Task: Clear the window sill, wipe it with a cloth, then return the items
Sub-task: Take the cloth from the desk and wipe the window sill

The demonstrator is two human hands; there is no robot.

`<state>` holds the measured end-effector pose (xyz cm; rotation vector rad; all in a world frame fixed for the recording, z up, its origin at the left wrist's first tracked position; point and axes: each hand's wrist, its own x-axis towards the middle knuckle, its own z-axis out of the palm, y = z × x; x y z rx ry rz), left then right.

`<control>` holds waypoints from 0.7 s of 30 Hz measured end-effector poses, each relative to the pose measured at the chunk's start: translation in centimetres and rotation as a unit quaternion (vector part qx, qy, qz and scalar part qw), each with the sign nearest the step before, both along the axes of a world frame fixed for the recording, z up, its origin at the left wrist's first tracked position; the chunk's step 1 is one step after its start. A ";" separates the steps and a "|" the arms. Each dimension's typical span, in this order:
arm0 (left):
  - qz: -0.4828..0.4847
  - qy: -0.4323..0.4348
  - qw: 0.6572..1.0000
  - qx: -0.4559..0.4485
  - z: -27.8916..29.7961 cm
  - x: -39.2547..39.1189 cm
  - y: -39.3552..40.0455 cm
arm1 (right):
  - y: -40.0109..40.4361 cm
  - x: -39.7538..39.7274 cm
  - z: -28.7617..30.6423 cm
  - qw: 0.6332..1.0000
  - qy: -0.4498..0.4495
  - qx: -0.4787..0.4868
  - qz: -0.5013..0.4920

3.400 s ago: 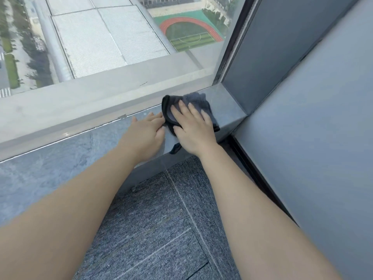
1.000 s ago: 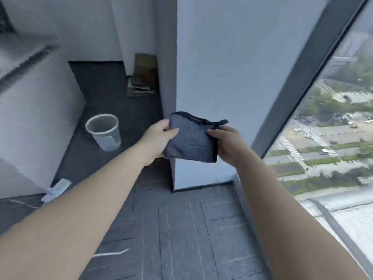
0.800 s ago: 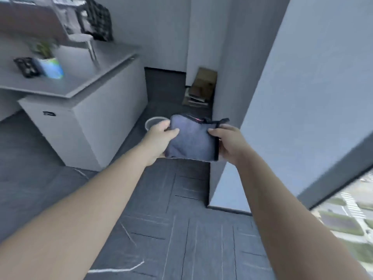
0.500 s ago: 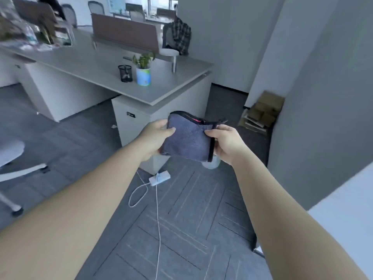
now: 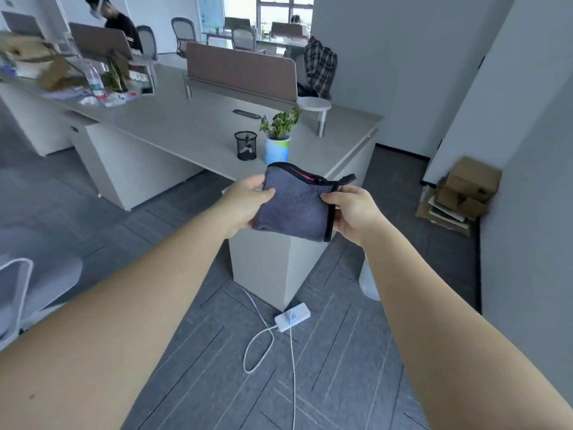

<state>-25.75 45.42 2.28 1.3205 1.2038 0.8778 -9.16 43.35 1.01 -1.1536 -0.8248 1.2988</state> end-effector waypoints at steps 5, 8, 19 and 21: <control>0.001 0.019 1.000 0.001 -1.4 1.9 8.6 | 8.2 2.0 -1.2 1.000 0.007 0.000 0.001; -0.006 0.028 1.000 0.007 -2.3 3.2 13.8 | 13.6 3.3 -2.1 1.000 0.007 -0.007 0.011; -0.026 0.063 0.996 -0.063 -10.4 5.2 32.1 | 30.6 5.0 -9.4 0.994 -0.044 -0.096 -0.021; -0.048 0.075 0.993 -0.076 -12.5 5.4 35.8 | 33.3 5.1 -11.4 0.990 -0.062 -0.119 -0.046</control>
